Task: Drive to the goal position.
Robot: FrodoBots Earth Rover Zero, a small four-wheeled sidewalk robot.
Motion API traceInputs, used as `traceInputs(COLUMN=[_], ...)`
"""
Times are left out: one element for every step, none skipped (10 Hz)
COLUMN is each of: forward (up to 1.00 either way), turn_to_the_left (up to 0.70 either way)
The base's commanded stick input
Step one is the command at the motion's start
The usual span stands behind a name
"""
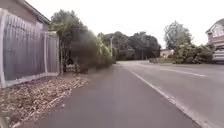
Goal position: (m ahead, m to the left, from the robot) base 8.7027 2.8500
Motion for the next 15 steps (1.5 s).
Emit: traceInputs(forward=[1.0, 1.0, 1.0, 1.0, 1.0, 1.0, 1.0, 1.0, 1.0, 1.0, 1.0, 1.0, 1.0, 1.0, 1.0], turn_to_the_left=[0.0, 0.0, 0.0, 0.0, 0.0, 0.0, 0.0, 0.0, 0.0, 0.0, 0.0, 0.0, 0.0, 0.0, 0.0])
